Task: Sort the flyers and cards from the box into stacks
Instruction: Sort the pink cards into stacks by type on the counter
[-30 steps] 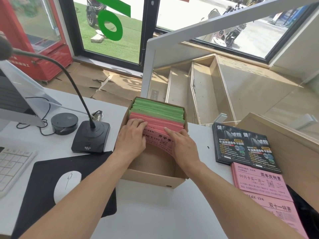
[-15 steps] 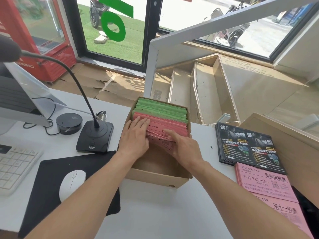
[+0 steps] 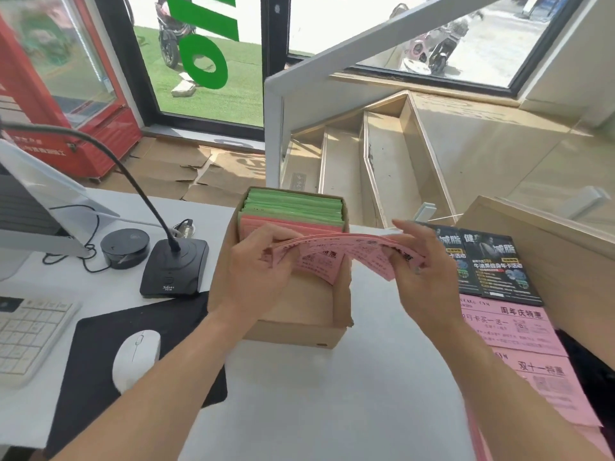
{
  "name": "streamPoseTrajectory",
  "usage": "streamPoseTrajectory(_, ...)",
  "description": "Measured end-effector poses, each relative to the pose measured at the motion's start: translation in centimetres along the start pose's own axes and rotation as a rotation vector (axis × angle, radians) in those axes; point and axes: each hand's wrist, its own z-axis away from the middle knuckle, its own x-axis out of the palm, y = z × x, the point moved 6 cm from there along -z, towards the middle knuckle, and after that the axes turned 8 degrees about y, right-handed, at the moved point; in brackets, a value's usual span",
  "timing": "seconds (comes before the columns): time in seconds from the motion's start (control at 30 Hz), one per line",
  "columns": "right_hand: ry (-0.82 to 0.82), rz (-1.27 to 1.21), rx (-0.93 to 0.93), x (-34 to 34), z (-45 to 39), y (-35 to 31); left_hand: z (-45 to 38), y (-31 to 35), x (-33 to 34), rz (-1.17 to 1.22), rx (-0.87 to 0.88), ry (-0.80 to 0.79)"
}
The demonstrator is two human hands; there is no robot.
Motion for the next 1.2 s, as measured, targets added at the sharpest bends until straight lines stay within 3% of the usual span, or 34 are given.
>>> streamPoseTrajectory(0.1,0.022,0.007,0.126,-5.4,2.5,1.6,4.4,3.9,3.1,0.079,0.001,-0.171)
streamPoseTrajectory(0.2,-0.018,0.038,0.249,-10.0,6.1,4.1,9.8,3.3,6.7,0.079,-0.116,-0.375)
streamPoseTrajectory(0.47,0.046,0.094,0.547,-21.2,11.3,10.0,19.6,3.9,16.7,0.031,-0.448,-0.641)
streamPoseTrajectory(0.57,0.128,0.025,0.594,-24.9,11.7,11.2,21.9,4.2,20.3,0.04,-0.633,-0.618)
streamPoseTrajectory(0.73,0.131,0.06,0.677,-28.2,10.9,15.2,23.1,3.5,24.4,-0.009,-0.832,-0.424)
streamPoseTrajectory(1.03,0.067,0.291,0.654,-28.4,7.3,21.4,21.9,2.9,28.9,-0.099,-0.797,-0.377)
streamPoseTrajectory(1.2,-0.025,0.549,0.56,-28.6,8.1,22.6,22.6,3.2,29.2,-0.2,-0.809,-0.419)
